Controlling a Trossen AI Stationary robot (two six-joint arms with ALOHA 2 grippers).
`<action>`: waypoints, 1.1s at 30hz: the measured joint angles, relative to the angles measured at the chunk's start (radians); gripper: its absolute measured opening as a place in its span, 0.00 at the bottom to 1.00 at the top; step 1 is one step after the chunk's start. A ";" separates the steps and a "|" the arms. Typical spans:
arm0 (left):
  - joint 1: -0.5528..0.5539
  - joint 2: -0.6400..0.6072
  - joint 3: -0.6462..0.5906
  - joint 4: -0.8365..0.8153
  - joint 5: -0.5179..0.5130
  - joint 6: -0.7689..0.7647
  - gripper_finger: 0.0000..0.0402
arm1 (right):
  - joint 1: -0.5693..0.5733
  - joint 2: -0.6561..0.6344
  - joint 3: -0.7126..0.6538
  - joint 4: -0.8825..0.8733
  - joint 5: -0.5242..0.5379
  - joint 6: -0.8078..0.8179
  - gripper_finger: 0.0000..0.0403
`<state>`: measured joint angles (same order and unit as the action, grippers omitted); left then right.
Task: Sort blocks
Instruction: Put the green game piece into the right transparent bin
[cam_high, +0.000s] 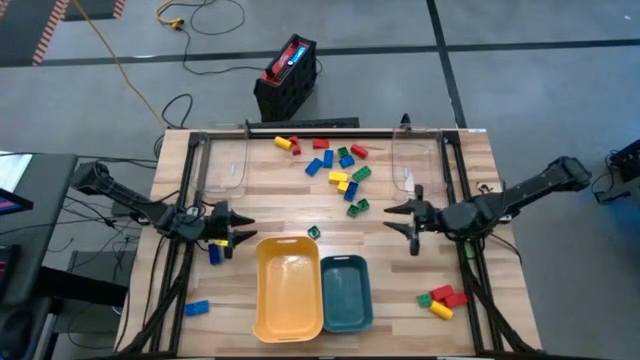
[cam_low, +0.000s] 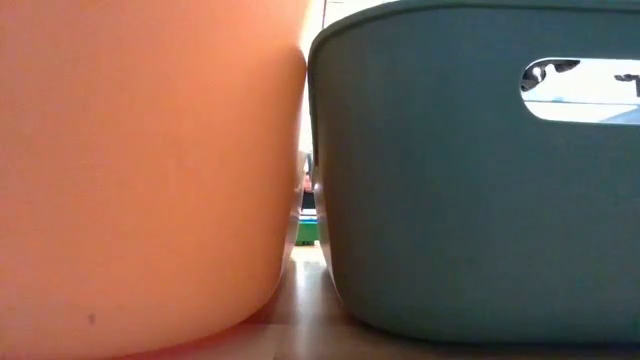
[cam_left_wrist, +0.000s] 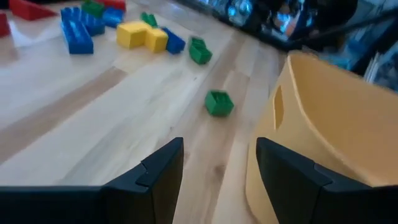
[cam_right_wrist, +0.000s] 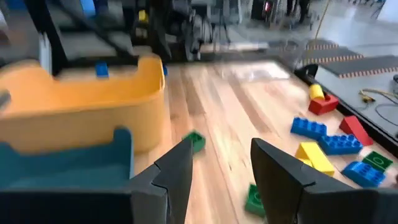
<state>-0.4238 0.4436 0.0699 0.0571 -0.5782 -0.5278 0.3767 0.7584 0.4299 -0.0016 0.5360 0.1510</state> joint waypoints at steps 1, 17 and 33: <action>0.000 0.002 0.029 -0.004 0.026 0.026 0.50 | 0.000 0.035 0.035 -0.036 -0.002 0.001 0.45; -0.008 0.170 0.509 -0.523 0.004 0.213 0.50 | -0.257 0.449 0.425 -0.480 -0.256 -0.066 0.61; -0.010 0.350 0.655 -0.643 -0.084 0.246 0.50 | -0.473 0.802 0.660 -0.654 -0.428 -0.283 0.62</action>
<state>-0.4335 0.7937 0.7254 -0.5862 -0.6617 -0.2821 -0.0966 1.5607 1.0896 -0.6556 0.1076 -0.1317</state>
